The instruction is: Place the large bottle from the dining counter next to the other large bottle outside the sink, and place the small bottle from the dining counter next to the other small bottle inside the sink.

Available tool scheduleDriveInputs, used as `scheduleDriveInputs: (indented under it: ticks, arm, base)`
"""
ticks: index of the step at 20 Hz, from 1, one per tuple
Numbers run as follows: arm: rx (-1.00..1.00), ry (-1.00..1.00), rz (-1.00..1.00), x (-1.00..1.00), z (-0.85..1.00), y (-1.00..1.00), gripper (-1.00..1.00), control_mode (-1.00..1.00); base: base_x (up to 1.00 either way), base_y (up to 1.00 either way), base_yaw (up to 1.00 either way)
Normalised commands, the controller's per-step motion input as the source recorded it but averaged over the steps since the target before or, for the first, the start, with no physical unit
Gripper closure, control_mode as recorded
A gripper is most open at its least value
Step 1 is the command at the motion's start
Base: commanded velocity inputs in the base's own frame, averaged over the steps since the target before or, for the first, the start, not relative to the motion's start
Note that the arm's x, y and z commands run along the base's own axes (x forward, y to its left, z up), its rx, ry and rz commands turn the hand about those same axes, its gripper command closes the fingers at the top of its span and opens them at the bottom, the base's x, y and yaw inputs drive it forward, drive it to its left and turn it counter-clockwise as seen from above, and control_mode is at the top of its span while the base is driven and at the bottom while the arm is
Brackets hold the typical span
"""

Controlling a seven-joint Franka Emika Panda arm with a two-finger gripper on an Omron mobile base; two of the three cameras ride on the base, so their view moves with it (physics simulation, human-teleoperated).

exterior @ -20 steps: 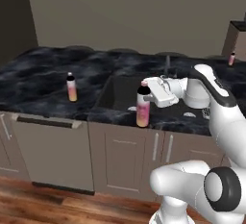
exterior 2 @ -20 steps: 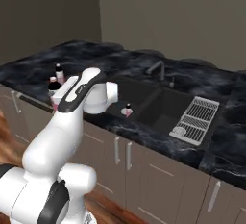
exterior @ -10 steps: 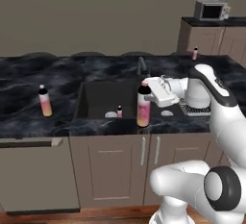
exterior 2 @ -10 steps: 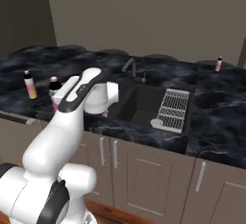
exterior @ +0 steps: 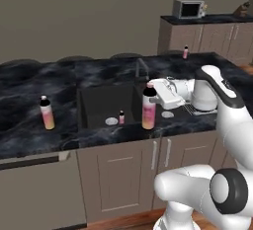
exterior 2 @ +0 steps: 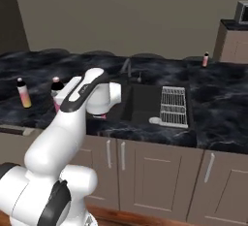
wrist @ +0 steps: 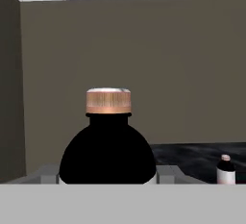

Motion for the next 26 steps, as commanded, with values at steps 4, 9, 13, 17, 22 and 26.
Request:
scheduleDriveInputs:
  ticks: [4,9,13,17,22,26]
  arm:
    - [0.0,0.0,0.0,0.0,0.0,0.0,1.0,1.0]
    - [0.0,0.0,0.0,0.0,0.0,0.0,1.0,1.0]
    - [0.0,0.0,0.0,0.0,0.0,0.0,1.0,1.0]
    - [0.0,0.0,0.0,0.0,0.0,0.0,1.0,1.0]
    - [0.0,0.0,0.0,0.0,0.0,0.0,1.0,1.0]
    - [0.0,0.0,0.0,0.0,0.0,0.0,1.0,1.0]
  base:
    - [0.09,0.6,-0.26]
    - [0.05,0.53,-0.19]
    - [0.11,0.35,-0.06]
    - [0.17,0.1,0.1]
    - [0.19,0.07,0.32]
    - [0.18,0.26,0.4]
